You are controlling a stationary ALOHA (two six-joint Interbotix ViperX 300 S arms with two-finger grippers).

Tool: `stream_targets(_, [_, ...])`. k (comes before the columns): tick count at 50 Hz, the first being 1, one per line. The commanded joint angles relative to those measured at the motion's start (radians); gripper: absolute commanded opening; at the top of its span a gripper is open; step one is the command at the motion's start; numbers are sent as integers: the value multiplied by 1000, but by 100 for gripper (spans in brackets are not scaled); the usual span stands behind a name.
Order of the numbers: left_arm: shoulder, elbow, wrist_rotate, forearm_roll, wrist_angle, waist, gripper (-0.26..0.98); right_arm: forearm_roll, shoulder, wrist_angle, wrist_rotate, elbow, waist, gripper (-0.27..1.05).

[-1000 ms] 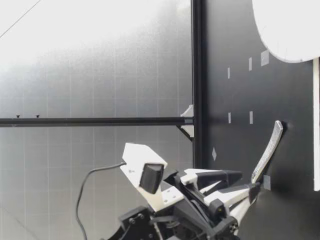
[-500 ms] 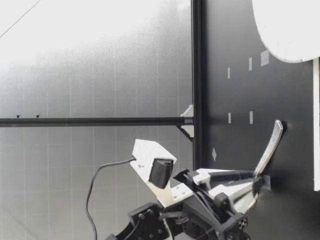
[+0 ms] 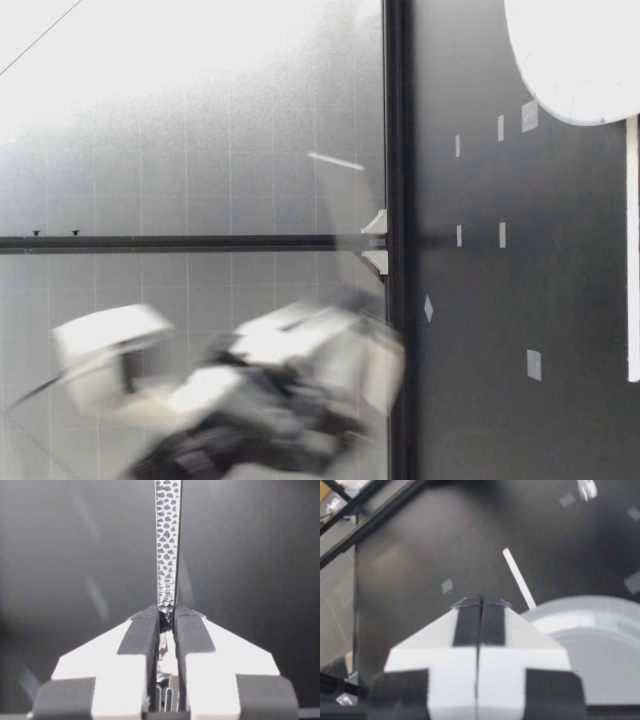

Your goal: Pick up the fork and place it on the plate.

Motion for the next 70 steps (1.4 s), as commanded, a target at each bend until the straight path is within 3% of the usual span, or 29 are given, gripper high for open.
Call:
stream_targets(1, [-71,44,-37,-32,-259,-40,-4,-63,31,-52,-5,-54,-2,-7])
stream_targets(5, [-72,91,-94,-41,-442,-58,-4,-104,44,-91,-8,-67,-2,2])
stream_targets(10, [-60,126,-178,-44,-634,-80,-4,-176,63,-143,-12,-83,-2,25])
stream_targets(15, [-37,146,-244,-41,-755,-94,-4,-273,86,-233,-37,-86,-2,57])
stream_targets(18, [-23,147,-259,-40,-778,-95,-4,-310,95,-282,-55,-83,-2,67])
stream_targets(30, [-2,120,-322,-49,-767,-118,-4,-325,101,-376,-153,-61,-2,56])
stream_targets(36, [6,94,-497,-83,-773,-133,-4,-319,117,-376,-215,-66,-5,56])
stream_targets(44, [21,77,-727,-69,-862,-161,-4,-285,169,-380,-233,-67,-28,56])
stream_targets(59, [57,58,-775,-54,-919,-207,-4,-279,192,-437,-252,-103,-49,56])
stream_targets(65, [69,55,-838,-54,-919,-215,-4,-327,169,-417,-341,-118,-57,56])
stream_targets(70, [74,58,-936,-55,-919,-215,-4,-439,146,-393,-526,-120,-63,56])
